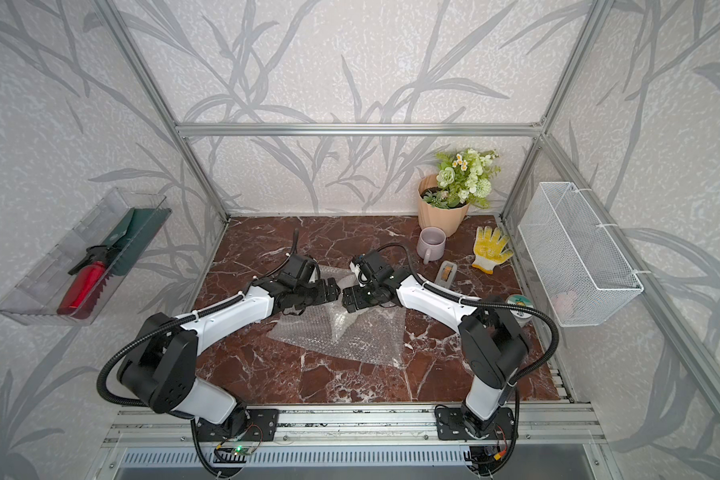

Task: Wrap mugs in bubble wrap
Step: Stick the tape on the bubble wrap, then pick up the bubble wrap from the bubble wrap.

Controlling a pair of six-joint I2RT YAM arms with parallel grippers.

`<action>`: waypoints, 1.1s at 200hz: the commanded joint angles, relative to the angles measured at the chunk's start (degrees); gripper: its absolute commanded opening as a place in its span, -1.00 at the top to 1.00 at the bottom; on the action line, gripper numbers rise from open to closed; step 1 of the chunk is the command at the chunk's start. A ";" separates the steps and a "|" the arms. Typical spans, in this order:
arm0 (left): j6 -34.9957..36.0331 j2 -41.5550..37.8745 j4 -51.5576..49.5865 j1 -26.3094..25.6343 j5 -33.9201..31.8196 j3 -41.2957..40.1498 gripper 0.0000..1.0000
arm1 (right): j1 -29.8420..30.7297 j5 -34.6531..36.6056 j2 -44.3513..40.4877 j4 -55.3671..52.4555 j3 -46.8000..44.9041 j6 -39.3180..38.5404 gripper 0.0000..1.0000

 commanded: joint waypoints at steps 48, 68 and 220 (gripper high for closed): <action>-2.04 3.08 -3.36 0.48 -2.67 2.35 -0.94 | -0.13 4.95 2.10 -4.67 0.91 1.67 -0.29; -1.52 0.27 -3.72 0.44 -1.69 2.72 -0.95 | -0.13 2.65 -1.21 -1.79 -0.23 1.15 -0.36; -7.76 -5.54 -12.65 -21.54 -15.48 -0.04 -0.98 | -16.08 9.36 -31.68 8.42 -24.70 11.03 -0.52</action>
